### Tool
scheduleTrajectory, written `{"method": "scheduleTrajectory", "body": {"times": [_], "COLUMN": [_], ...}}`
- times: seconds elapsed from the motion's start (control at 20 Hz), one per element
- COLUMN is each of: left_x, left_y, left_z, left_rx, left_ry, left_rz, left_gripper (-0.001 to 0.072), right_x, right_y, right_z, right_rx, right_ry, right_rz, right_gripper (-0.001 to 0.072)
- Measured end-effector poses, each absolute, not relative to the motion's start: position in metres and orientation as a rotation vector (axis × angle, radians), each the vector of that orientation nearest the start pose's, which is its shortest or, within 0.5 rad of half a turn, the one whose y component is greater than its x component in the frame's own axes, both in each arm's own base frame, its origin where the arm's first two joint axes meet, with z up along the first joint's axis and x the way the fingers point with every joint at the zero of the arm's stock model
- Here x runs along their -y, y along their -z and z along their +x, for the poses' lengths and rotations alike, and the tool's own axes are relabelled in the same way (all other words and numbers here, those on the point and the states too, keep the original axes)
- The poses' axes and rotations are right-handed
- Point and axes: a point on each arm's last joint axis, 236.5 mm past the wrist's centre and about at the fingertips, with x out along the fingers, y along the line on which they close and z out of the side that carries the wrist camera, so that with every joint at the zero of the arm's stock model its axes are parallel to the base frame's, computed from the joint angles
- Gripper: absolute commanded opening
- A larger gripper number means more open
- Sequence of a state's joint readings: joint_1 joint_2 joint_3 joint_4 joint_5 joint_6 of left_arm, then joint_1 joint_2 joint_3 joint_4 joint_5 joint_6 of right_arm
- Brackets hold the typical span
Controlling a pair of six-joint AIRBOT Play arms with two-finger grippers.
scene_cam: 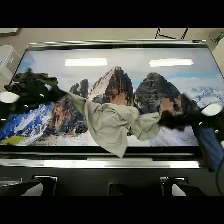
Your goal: Fold the clothes and pants, and hang the long-sleeved shirts on hangers.
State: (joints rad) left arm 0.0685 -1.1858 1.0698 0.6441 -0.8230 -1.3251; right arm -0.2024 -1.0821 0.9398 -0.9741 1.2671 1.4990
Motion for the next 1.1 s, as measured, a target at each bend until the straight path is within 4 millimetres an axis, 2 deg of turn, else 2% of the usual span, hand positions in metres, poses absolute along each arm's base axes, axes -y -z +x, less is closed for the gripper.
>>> {"method": "scheduleTrajectory", "body": {"times": [0.05, 0.15, 0.25, 0.3, 0.4, 0.5, 0.6, 0.7, 0.8, 0.85, 0.95, 1.0, 1.1], "left_x": [0.096, 0.072, 0.048, 0.04, 0.026, 0.018, 0.011, 0.005, -0.005, -0.012, -0.027, -0.032, -0.034], "left_y": [-0.173, -0.286, -0.393, -0.433, -0.495, -0.531, -0.548, -0.558, -0.565, -0.565, -0.555, -0.545, -0.507], "left_z": [0.448, 0.433, 0.391, 0.365, 0.313, 0.272, 0.247, 0.237, 0.236, 0.242, 0.267, 0.287, 0.346], "left_rx": [-0.643, -0.377, -0.114, -0.01, 0.177, 0.298, 0.367, 0.409, 0.444, 0.446, 0.412, 0.377, 0.253], "left_ry": [0.378, 0.381, 0.352, 0.332, 0.272, 0.215, 0.162, 0.125, 0.093, 0.08, 0.068, 0.075, 0.119], "left_rz": [-0.66, -0.587, -0.493, -0.45, -0.374, -0.319, -0.282, -0.269, -0.275, -0.285, -0.316, -0.34, -0.386], "left_gripper": [0.0027, 0.0027, 0.0027, 0.0027, 0.0027, 0.0027, 0.0027, 0.0027, 0.0028, 0.0028, 0.0028, 0.0028, 0.0028], "right_x": [-0.054, -0.029, -0.007, 0.002, 0.013, 0.021, 0.028, 0.038, 0.046, 0.049, 0.054, 0.055, 0.053], "right_y": [-0.078, -0.194, -0.298, -0.346, -0.415, -0.451, -0.467, -0.468, -0.455, -0.442, -0.395, -0.361, -0.289], "right_z": [0.344, 0.376, 0.374, 0.362, 0.331, 0.303, 0.286, 0.28, 0.285, 0.291, 0.309, 0.32, 0.341], "right_rx": [-1.157, -0.841, -0.574, -0.451, -0.27, -0.17, -0.127, -0.132, -0.189, -0.239, -0.417, -0.538, -0.772], "right_ry": [-0.23, -0.188, -0.113, -0.074, -0.011, 0.041, 0.082, 0.124, 0.154, 0.163, 0.17, 0.166, 0.146], "right_rz": [0.547, 0.394, 0.283, 0.238, 0.175, 0.135, 0.109, 0.089, 0.082, 0.083, 0.098, 0.112, 0.153], "right_gripper": [0.0037, 0.0037, 0.0037, 0.0037, 0.0038, 0.0038, 0.0038, 0.0038, 0.0038, 0.0038, 0.0038, 0.0038, 0.0038]}}
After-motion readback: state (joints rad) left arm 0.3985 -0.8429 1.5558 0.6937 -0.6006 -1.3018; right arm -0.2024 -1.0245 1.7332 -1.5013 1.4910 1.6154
